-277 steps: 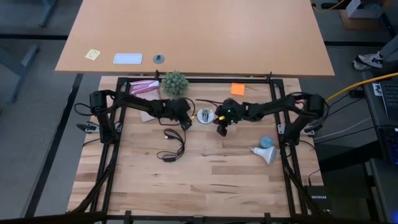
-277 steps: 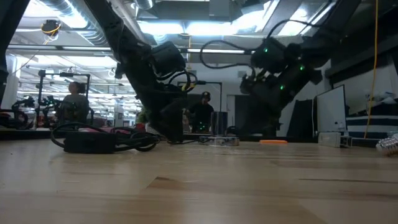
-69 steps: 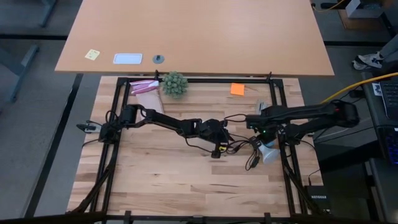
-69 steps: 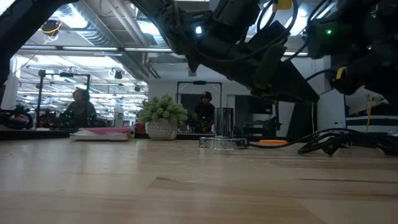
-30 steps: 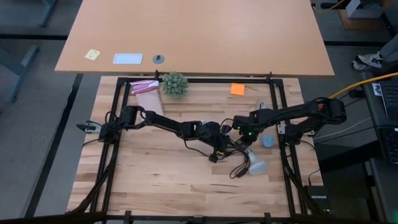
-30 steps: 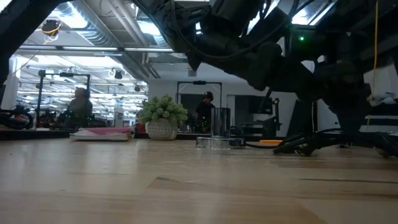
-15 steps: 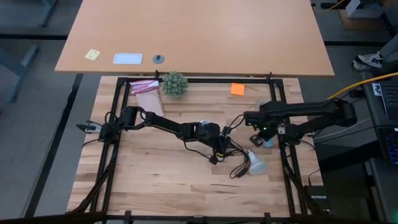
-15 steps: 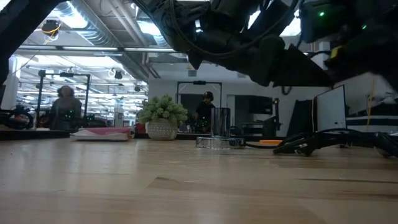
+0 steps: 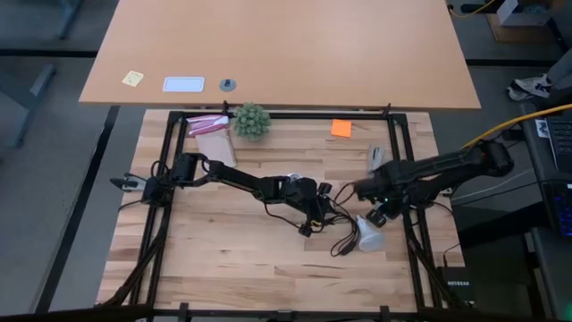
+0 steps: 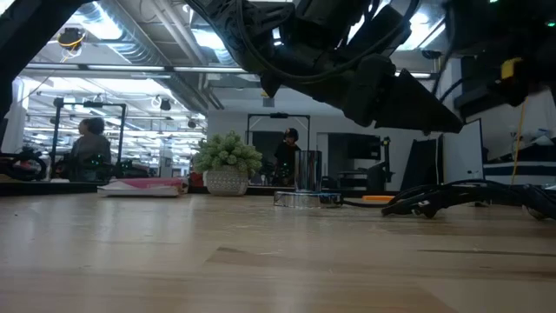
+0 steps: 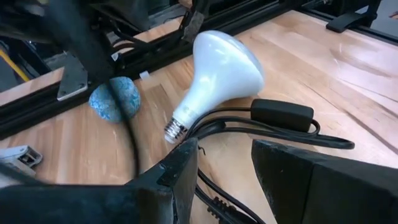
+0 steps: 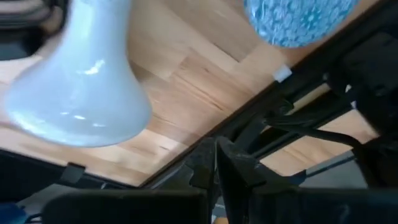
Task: Screw lightbulb
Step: Insert the lightbulb into the lamp
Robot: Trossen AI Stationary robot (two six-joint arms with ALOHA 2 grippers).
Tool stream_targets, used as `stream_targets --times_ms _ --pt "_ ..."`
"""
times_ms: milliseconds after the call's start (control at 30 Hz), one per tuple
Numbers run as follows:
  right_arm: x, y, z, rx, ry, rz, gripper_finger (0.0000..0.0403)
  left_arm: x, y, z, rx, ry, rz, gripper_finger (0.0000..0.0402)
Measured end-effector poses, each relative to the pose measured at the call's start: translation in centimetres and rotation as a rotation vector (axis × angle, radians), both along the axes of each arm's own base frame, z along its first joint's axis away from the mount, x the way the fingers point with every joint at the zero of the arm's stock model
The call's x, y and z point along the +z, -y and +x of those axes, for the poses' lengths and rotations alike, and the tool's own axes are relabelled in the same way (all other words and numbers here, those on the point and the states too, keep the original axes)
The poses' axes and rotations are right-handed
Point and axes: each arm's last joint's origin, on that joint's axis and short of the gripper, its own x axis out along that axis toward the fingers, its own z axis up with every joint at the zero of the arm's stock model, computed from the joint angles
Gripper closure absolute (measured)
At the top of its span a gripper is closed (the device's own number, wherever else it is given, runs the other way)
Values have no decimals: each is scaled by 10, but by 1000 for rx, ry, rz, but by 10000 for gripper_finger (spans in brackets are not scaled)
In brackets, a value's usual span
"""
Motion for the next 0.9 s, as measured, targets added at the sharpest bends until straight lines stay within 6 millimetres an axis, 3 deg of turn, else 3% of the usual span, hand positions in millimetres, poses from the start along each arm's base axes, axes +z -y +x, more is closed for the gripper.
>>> stream_targets --times_ms 433,733,900 --pt "-47 -45 -7 -22 102 1 379 0 1 0 0 -1 -7 259" --pt "-82 -53 -5 -80 311 8 379 0 1 0 -2 0 0 259" --pt "-88 -53 0 -108 456 -23 379 0 1 0 -2 2 -1 259"
